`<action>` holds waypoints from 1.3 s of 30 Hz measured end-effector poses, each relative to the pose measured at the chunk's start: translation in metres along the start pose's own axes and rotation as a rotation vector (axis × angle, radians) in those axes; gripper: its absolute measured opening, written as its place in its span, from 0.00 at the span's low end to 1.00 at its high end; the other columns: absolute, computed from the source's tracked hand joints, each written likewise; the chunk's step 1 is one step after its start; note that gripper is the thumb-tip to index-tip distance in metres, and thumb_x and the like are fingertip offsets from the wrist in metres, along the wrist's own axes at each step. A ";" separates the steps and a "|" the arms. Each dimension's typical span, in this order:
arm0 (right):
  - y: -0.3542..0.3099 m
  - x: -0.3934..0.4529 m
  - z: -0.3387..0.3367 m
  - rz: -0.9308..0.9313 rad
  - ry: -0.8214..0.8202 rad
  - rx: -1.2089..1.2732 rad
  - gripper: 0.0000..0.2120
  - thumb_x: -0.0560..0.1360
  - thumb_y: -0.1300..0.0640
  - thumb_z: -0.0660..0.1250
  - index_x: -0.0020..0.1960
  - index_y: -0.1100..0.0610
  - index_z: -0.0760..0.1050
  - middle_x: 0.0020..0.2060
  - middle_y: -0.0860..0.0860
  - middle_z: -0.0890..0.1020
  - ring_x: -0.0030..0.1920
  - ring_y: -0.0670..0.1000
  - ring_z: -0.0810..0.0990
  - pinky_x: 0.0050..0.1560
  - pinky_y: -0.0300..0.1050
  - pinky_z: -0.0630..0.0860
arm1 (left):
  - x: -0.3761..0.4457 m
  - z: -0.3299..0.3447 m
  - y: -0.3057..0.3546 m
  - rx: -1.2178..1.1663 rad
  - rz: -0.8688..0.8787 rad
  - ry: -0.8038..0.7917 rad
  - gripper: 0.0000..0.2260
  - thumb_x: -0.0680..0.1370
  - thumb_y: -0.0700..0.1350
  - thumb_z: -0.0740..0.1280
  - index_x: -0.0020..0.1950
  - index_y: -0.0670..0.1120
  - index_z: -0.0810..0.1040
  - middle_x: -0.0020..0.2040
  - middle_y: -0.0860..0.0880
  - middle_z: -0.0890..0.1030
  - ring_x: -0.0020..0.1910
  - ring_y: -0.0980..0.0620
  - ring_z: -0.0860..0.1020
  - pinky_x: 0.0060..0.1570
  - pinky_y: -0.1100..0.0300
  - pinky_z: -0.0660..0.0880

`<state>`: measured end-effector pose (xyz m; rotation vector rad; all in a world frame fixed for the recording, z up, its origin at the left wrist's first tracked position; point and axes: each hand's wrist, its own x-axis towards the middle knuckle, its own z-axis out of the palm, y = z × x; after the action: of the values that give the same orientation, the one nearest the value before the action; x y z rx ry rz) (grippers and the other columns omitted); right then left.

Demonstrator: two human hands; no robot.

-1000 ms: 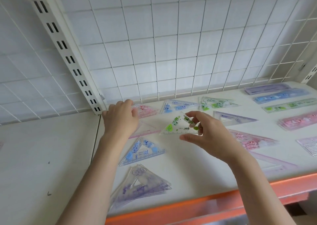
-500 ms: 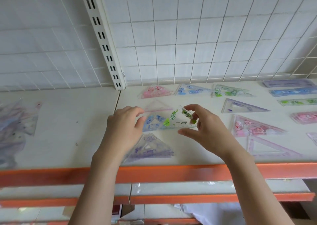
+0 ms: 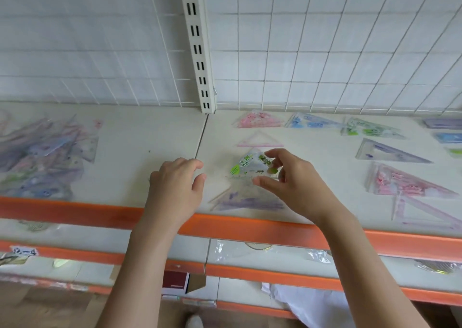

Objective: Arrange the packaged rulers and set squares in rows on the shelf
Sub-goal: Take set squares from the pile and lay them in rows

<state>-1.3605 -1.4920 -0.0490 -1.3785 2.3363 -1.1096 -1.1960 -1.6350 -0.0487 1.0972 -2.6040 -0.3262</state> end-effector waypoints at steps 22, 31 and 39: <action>-0.053 0.166 0.101 0.182 -0.133 -0.718 0.27 0.77 0.40 0.58 0.70 0.55 0.64 0.65 0.54 0.70 0.66 0.58 0.62 0.63 0.53 0.60 | 0.074 -0.056 -0.153 0.042 0.100 0.031 0.14 0.79 0.48 0.61 0.63 0.48 0.75 0.58 0.49 0.78 0.59 0.44 0.73 0.56 0.51 0.67; -0.060 0.158 0.123 0.028 -0.090 -0.548 0.14 0.81 0.54 0.54 0.56 0.61 0.75 0.58 0.55 0.76 0.60 0.59 0.73 0.57 0.48 0.69 | 0.079 -0.051 -0.165 0.037 0.104 0.004 0.14 0.79 0.49 0.59 0.64 0.49 0.73 0.60 0.50 0.77 0.61 0.47 0.71 0.57 0.53 0.66; -0.079 0.153 0.123 0.047 -0.133 -0.506 0.19 0.81 0.53 0.56 0.69 0.60 0.67 0.69 0.54 0.70 0.70 0.55 0.66 0.67 0.47 0.63 | 0.074 -0.058 -0.184 0.050 0.087 0.004 0.15 0.80 0.51 0.58 0.66 0.50 0.72 0.60 0.51 0.76 0.60 0.47 0.71 0.58 0.53 0.67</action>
<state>-1.3268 -1.7013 -0.0514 -1.4784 2.6381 -0.4033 -1.1041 -1.8198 -0.0402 0.9950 -2.6607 -0.2399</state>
